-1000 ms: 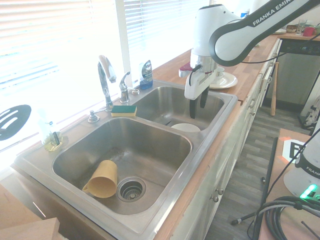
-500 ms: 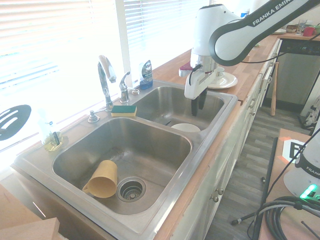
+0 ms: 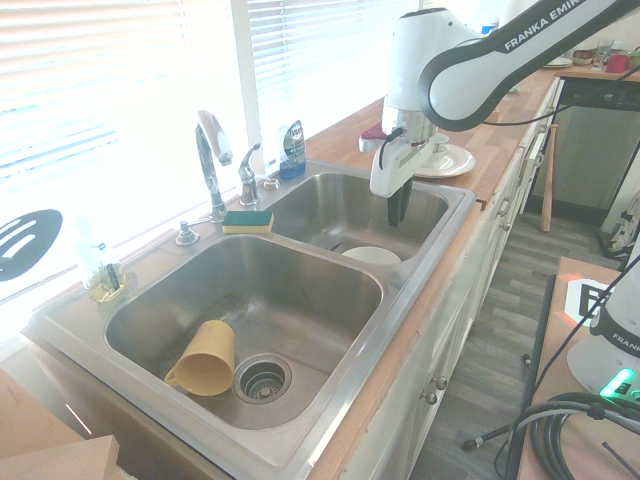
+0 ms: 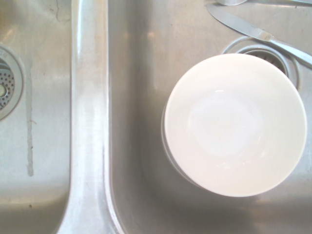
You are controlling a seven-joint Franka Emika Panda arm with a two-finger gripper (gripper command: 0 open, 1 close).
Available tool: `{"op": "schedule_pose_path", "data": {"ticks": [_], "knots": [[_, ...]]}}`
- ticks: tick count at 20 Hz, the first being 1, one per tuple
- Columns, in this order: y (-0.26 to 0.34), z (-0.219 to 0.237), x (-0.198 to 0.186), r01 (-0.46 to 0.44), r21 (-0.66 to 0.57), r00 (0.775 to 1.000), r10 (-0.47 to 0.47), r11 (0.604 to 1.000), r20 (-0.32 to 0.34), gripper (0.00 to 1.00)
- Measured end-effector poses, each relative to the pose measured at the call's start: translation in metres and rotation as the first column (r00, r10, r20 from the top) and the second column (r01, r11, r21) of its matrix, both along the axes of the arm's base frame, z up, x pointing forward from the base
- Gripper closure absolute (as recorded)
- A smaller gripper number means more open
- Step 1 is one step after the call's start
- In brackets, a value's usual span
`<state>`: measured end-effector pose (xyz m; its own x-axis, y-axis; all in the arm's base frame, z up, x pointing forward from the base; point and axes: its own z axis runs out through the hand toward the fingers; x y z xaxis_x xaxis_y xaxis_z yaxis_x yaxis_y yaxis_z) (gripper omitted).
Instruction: Turn off the faucet
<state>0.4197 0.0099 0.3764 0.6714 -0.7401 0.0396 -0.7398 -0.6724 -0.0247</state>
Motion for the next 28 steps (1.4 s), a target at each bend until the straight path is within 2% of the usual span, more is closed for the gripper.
{"op": "schedule_pose_path", "data": {"ticks": [5, 9, 21, 23, 25, 28], "knots": [[0.000, 0.002, 0.001, -0.002, -0.002, 1.000, 0.002, 1.000, 0.005, 1.00], [0.000, 0.014, 0.017, -0.010, -0.011, 0.999, 0.010, 1.000, 0.032, 1.00], [-0.001, 0.049, 0.139, -0.007, -0.042, 0.993, 0.012, 0.999, 0.118, 1.00], [-0.002, 0.052, 0.156, -0.009, -0.047, 0.990, 0.015, 0.999, 0.144, 1.00], [-0.006, 0.053, 0.175, -0.017, -0.069, 0.980, 0.030, 0.997, 0.197, 1.00], [-0.012, 0.052, 0.201, -0.021, -0.090, 0.951, 0.047, 0.996, 0.305, 1.00]]}}
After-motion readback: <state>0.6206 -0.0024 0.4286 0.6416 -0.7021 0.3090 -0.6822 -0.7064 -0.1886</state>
